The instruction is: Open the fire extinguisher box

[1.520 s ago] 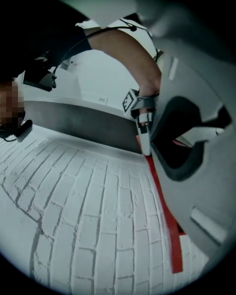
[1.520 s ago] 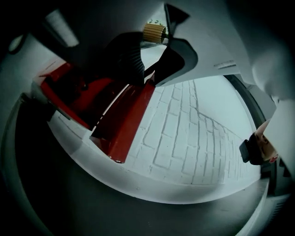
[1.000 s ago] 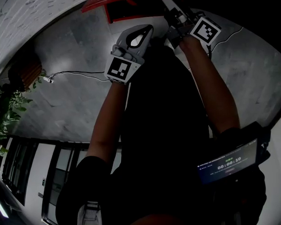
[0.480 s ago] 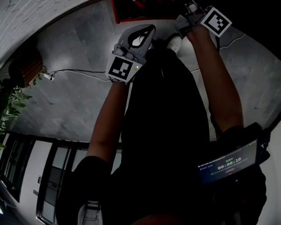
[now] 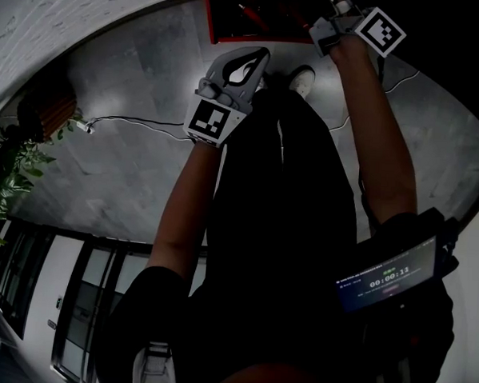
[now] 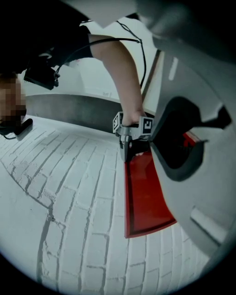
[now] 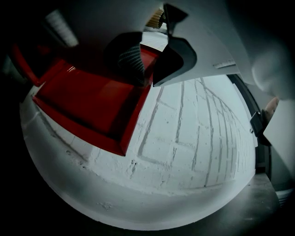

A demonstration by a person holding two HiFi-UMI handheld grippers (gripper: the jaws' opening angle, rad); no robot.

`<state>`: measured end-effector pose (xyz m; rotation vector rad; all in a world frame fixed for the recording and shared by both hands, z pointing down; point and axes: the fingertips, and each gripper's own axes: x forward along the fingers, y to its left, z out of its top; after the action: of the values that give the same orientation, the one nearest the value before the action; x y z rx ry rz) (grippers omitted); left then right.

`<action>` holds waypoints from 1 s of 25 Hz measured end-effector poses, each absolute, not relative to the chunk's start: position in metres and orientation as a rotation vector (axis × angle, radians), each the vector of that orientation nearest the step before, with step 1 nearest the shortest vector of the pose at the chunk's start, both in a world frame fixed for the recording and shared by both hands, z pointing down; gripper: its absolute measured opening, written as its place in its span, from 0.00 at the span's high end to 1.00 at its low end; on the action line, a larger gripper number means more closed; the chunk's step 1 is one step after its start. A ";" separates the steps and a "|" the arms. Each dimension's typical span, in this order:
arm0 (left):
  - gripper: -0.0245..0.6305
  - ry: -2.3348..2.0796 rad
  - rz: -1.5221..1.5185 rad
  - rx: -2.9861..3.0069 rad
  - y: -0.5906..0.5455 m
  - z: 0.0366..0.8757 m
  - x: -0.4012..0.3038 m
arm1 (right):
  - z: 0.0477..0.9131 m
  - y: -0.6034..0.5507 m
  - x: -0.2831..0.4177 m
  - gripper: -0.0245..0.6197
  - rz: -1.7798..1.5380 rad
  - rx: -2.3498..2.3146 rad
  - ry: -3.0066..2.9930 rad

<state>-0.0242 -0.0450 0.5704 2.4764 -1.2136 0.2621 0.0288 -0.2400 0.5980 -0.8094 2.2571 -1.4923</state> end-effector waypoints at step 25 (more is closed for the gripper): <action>0.96 -1.219 0.079 2.579 -0.008 0.347 -0.043 | 0.345 -0.059 0.002 0.94 -0.404 -0.376 3.206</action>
<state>-0.0431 -0.0077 0.3470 2.5793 -1.2194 0.0786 0.0020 -0.0594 0.3454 -0.3764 3.2058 -0.4039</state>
